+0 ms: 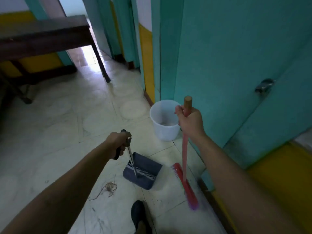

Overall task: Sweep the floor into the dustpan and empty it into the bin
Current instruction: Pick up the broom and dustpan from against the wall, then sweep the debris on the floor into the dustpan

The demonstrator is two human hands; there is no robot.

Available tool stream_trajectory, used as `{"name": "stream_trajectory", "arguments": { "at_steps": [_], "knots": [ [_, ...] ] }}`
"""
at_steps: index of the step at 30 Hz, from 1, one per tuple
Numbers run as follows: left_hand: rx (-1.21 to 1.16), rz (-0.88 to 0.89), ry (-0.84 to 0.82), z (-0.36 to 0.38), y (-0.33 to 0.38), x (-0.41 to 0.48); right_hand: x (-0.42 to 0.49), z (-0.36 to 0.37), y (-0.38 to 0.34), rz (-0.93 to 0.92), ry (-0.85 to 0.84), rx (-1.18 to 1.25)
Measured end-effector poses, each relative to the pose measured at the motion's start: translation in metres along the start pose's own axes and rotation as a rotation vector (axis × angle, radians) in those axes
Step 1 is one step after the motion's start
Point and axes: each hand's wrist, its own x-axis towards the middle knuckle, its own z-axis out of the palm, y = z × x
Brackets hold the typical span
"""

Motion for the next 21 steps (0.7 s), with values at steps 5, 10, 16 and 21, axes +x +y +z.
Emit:
{"name": "stream_trajectory", "arguments": {
  "at_steps": [5, 10, 16, 21],
  "knots": [
    [-0.157, -0.009, 0.189, -0.069, -0.006, 0.044, 0.025, 0.068, -0.040, -0.006, -0.263, -0.349],
    [-0.192, 0.016, 0.268, -0.134, -0.011, 0.083, 0.065, 0.155, -0.080, 0.315, -0.510, -0.408],
    [-0.177, 0.093, 0.442, -0.215, -0.036, 0.104, 0.097, 0.256, -0.133, 0.619, -0.845, 0.344],
    [-0.200, 0.077, 0.579, -0.267, -0.043, 0.113, 0.105, 0.361, -0.166, 0.797, -0.868, 0.437]
  ]
}}
